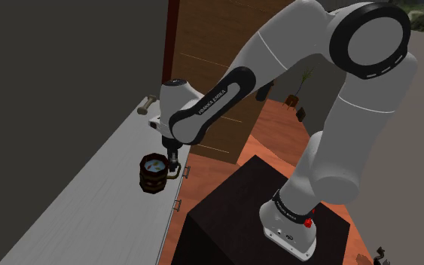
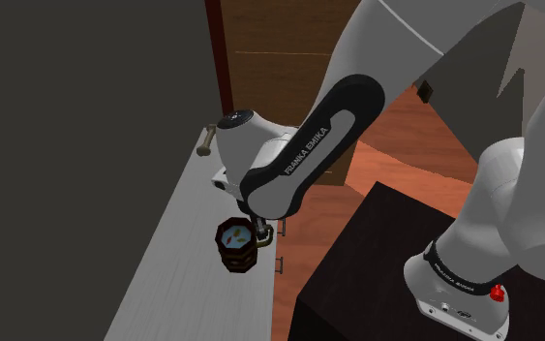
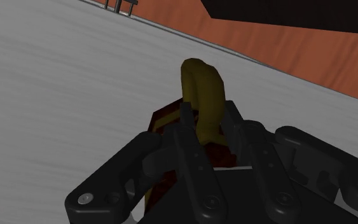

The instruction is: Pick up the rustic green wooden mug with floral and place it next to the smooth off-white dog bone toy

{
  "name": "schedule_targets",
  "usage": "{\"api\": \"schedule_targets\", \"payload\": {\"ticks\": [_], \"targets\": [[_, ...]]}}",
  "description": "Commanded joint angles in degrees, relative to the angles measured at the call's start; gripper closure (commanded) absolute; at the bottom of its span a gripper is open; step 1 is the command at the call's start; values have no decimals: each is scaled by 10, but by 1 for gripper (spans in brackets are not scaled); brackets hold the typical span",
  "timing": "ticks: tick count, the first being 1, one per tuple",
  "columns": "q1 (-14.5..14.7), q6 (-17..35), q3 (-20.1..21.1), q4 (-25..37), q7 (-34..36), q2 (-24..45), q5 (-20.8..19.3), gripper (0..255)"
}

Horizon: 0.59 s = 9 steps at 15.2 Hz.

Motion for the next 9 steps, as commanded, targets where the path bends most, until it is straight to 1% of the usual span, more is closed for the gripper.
{"api": "schedule_targets", "payload": {"ticks": [1,2,9], "targets": [[0,0,0,0,0,0,0,255],[0,0,0,0,0,0,0,255],[-1,-54,1,4,-2,-50,4,255]]}}
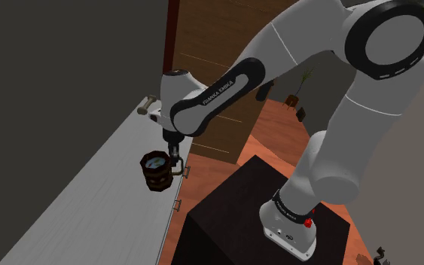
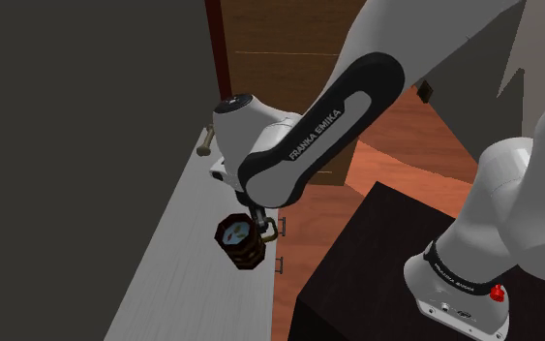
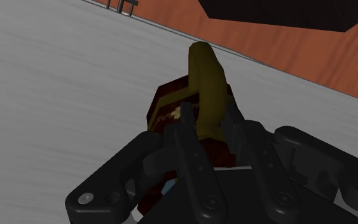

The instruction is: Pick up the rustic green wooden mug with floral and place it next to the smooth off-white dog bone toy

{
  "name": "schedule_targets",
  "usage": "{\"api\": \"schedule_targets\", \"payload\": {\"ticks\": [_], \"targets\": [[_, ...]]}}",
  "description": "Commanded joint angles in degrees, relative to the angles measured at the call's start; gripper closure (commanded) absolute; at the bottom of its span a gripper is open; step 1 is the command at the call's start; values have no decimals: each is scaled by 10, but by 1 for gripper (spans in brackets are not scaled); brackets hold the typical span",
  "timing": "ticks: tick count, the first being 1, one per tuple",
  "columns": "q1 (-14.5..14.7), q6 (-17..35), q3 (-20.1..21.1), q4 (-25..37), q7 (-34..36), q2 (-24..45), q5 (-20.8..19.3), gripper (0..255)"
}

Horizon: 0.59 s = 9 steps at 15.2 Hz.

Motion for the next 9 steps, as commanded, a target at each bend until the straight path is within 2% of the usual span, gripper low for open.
{"api": "schedule_targets", "payload": {"ticks": [1,9], "targets": [[0,-17,1,2,0,-15,1,255],[-1,-81,1,16,-1,-66,5,255]]}}
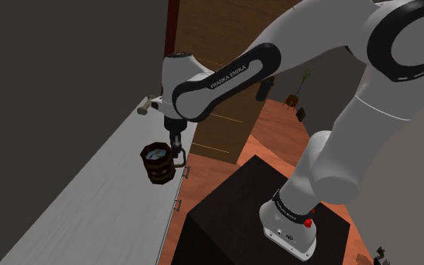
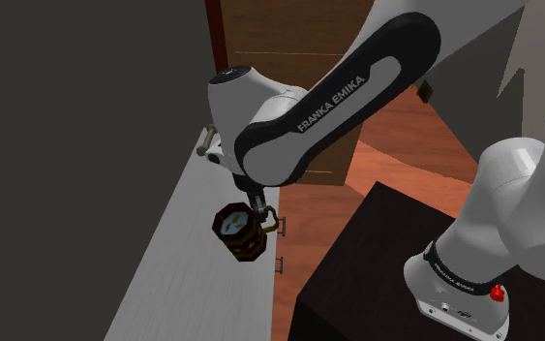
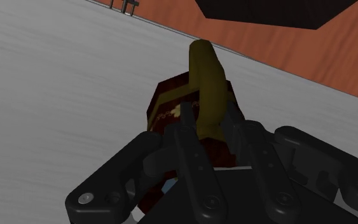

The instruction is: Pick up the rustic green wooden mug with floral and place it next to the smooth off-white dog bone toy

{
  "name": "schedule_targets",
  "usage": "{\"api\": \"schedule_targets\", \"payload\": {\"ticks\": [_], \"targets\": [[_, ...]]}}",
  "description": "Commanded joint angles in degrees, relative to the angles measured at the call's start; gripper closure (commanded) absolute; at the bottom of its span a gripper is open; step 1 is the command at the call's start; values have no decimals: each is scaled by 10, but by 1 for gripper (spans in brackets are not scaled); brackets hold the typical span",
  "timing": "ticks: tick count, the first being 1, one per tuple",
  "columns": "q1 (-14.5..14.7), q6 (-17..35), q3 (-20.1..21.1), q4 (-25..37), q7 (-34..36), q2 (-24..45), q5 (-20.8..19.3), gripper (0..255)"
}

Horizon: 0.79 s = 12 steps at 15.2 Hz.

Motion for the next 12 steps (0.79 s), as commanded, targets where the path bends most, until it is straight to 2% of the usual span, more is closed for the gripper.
{"api": "schedule_targets", "payload": {"ticks": [1,12], "targets": [[1,-18,1,5,2,-13,1,255],[0,-106,0,39,2,-68,3,255]]}}
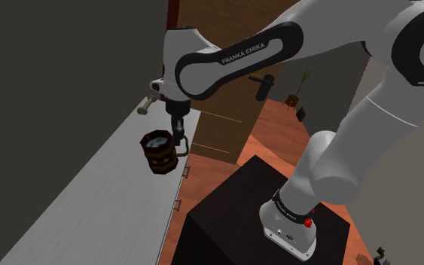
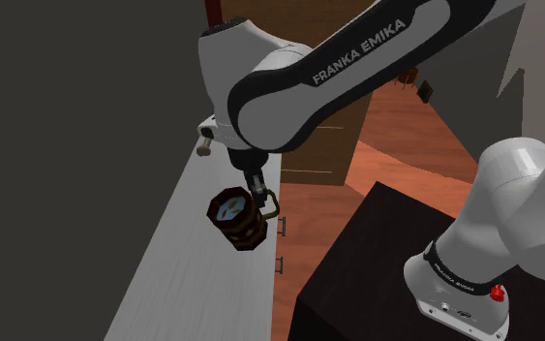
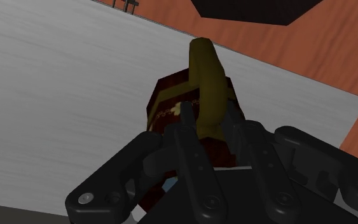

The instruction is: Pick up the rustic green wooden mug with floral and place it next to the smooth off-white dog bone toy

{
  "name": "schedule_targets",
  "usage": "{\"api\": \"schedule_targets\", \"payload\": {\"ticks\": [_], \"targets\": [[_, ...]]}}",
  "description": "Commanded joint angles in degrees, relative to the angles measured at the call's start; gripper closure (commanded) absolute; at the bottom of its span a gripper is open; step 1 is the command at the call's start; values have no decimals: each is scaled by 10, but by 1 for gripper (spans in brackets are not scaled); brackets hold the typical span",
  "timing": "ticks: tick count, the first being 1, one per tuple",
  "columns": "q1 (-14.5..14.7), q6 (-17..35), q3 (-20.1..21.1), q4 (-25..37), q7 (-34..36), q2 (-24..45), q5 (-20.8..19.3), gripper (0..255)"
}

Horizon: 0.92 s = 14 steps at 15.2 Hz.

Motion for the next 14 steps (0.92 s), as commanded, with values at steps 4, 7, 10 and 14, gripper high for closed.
{"api": "schedule_targets", "payload": {"ticks": [4,7,10,14], "targets": [[0,-41,-1,20,0,-21,0,255],[-1,-64,-1,33,0,-32,1,255],[-13,-69,-16,53,-23,-15,-7,255],[-37,-64,-44,93,-69,31,-18,255]]}}
